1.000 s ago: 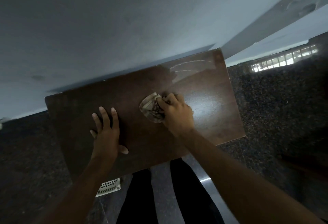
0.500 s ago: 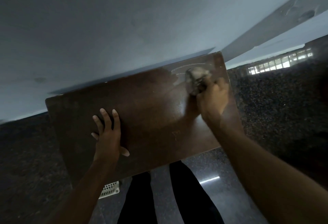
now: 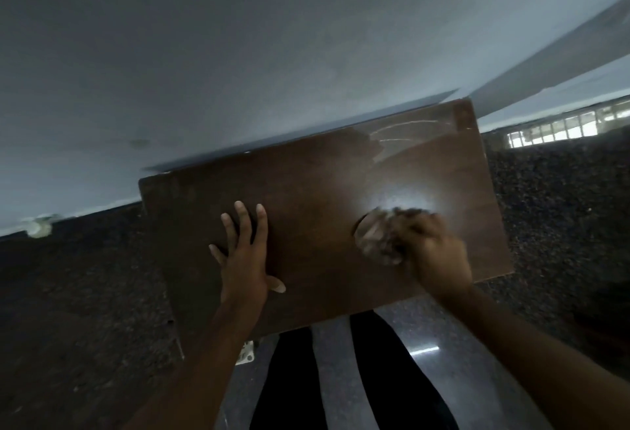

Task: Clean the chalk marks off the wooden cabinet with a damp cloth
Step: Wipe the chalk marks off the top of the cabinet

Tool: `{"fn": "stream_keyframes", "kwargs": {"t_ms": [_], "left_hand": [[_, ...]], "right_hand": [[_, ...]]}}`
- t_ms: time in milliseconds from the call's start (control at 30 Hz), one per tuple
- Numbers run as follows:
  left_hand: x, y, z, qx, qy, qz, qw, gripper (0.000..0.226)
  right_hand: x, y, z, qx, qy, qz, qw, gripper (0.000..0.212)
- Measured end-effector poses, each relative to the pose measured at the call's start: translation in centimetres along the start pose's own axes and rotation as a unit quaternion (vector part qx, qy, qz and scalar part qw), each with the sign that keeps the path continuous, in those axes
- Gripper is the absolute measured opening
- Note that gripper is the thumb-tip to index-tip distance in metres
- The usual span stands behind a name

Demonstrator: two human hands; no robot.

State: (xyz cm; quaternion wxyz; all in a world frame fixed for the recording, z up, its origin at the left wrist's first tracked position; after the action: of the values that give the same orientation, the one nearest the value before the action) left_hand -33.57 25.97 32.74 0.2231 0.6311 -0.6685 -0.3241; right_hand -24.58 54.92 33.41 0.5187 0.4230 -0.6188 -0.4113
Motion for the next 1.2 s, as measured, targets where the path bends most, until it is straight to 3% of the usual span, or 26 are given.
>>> {"fn": "stream_keyframes", "kwargs": {"t_ms": [133, 233, 300, 367, 467, 567, 667, 767, 833, 933, 1033, 1200], "left_hand": [[0.3, -0.2, -0.2, -0.008, -0.006, 0.002, 1.000, 0.151], [0.8, -0.2, -0.1, -0.016, -0.024, -0.015, 0.999, 0.150], [1.5, -0.3, -0.2, -0.020, -0.046, -0.034, 0.998, 0.146], [3.2, -0.9, -0.4, -0.045, -0.086, -0.057, 0.994, 0.132], [7.5, -2.0, -1.0, -0.148, -0.133, -0.063, 0.978, 0.100], [13.1, -2.0, -0.9, -0.204, -0.130, -0.007, 0.970, 0.087], [17.7, -0.7, -0.1, -0.223, -0.137, 0.026, 0.965, 0.084], [20.6, 1.3, 1.3, -0.253, -0.122, 0.022, 0.960, 0.074], [21.7, 2.8, 2.2, -0.281, -0.110, 0.004, 0.953, 0.064], [22.4, 4.5, 3.5, -0.330, -0.140, 0.002, 0.934, 0.049], [22.1, 5.9, 4.0, -0.355, -0.166, -0.010, 0.920, 0.059], [20.9, 6.6, 4.4, -0.384, -0.202, -0.034, 0.901, 0.044]], "right_hand": [[0.9, 0.3, 5.7, -0.037, -0.221, -0.019, 0.974, 0.045], [6.3, -1.4, 8.5, -0.082, -0.297, 0.031, 0.951, 0.036], [10.9, -2.9, 9.1, -0.075, -0.258, 0.080, 0.960, 0.035], [15.5, -4.6, 8.0, -0.028, -0.142, 0.088, 0.986, 0.043], [17.2, -5.7, 4.7, 0.035, -0.006, 0.070, 0.997, 0.053], [13.3, -4.8, 2.8, 0.033, 0.002, 0.043, 0.999, 0.042], [11.1, -4.2, 4.7, 0.009, -0.101, 0.045, 0.994, 0.032], [15.0, -5.4, 8.7, -0.043, -0.206, 0.044, 0.977, 0.035], [19.4, -6.2, 11.4, -0.071, -0.212, 0.083, 0.971, 0.036], [26.6, -8.0, 14.1, -0.060, -0.137, 0.102, 0.983, 0.034], [32.8, -9.7, 14.3, 0.002, -0.015, 0.077, 0.997, 0.030], [33.5, -10.1, 8.2, 0.075, 0.111, 0.107, 0.985, 0.045]]}}
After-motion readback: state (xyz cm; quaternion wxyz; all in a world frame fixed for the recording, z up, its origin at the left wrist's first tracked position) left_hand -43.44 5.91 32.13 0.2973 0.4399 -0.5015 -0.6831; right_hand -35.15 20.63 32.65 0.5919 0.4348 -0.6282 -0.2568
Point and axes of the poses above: each hand's wrist, its own z-axis towards the middle knuckle, its own y-axis out of the back of the hand, x = y × z, the point moved 1 cm from there along z, towards the middle knuckle, and after that the axes turned 4 degrees about -x, right-handed, at the moved point
